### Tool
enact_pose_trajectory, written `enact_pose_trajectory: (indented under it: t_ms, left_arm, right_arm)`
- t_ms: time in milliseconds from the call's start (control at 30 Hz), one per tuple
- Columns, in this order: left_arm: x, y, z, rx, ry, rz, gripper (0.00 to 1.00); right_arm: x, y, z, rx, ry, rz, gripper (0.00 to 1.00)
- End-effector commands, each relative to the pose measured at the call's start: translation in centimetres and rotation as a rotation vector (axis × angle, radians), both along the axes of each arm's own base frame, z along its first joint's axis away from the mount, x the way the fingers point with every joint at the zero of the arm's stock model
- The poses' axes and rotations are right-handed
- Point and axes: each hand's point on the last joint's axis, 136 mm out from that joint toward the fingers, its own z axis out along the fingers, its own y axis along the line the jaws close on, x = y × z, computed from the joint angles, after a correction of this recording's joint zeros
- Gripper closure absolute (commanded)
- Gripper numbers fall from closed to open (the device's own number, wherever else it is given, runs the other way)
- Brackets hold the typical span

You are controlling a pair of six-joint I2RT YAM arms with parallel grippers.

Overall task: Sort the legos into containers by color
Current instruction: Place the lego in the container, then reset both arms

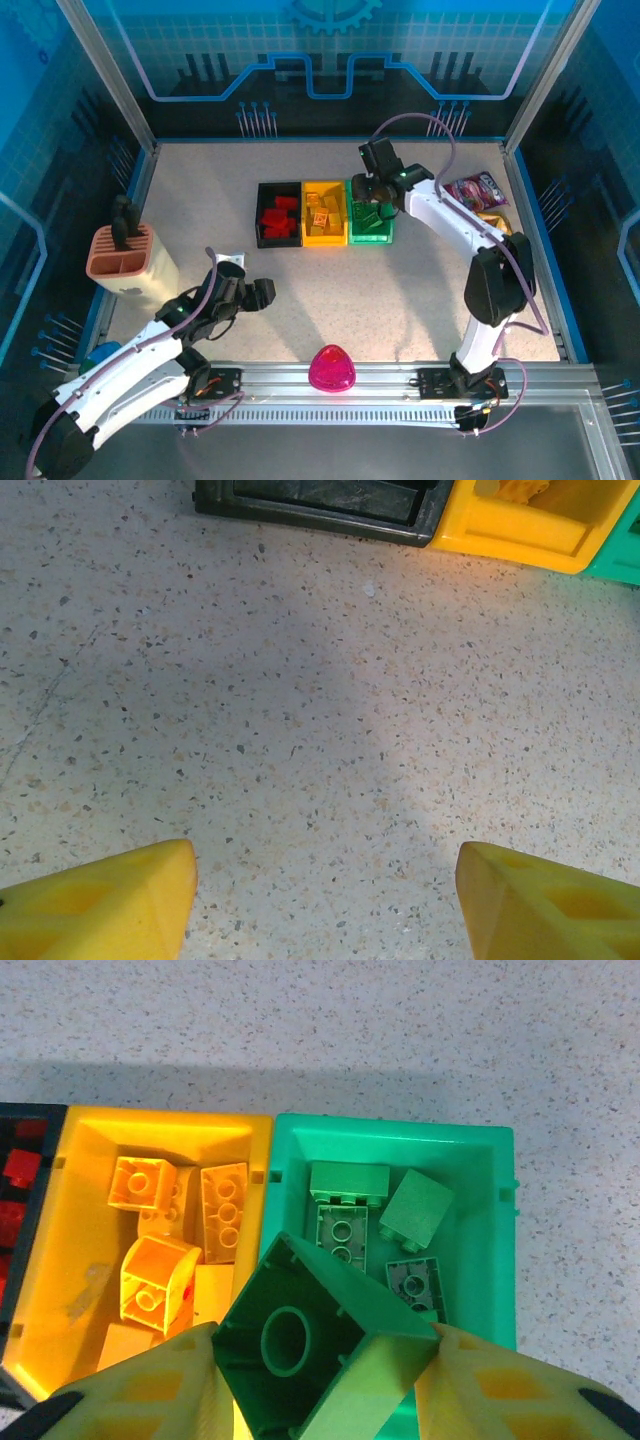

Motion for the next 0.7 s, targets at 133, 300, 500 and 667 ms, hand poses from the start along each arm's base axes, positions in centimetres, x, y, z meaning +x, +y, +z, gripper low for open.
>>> enact_pose_trajectory:
  t_ms: [133, 300, 500, 667]
  left_arm:
    - [0.4, 0.1, 1.4, 0.019, -0.032, -0.004, 0.30]
    - [0.7, -0.2, 1.6, 0.020, -0.036, -0.005, 0.29]
    - [2.0, -1.5, 2.0, 0.007, -0.022, -0.025, 0.28]
    - [3.5, -2.3, 2.5, 0.002, -0.011, -0.012, 0.28]
  right_arm:
    - [0.5, -0.2, -2.5, 0.008, 0.099, -0.006, 0.14]
    - [-0.8, -0.8, -1.7, 0.019, 0.061, -0.008, 0.03]
    - [-3.3, -2.0, -1.1, 0.047, 0.033, -0.006, 0.03]
    - [-5.8, -3.1, -2.3, 0.068, 0.022, 0.002, 0.02]
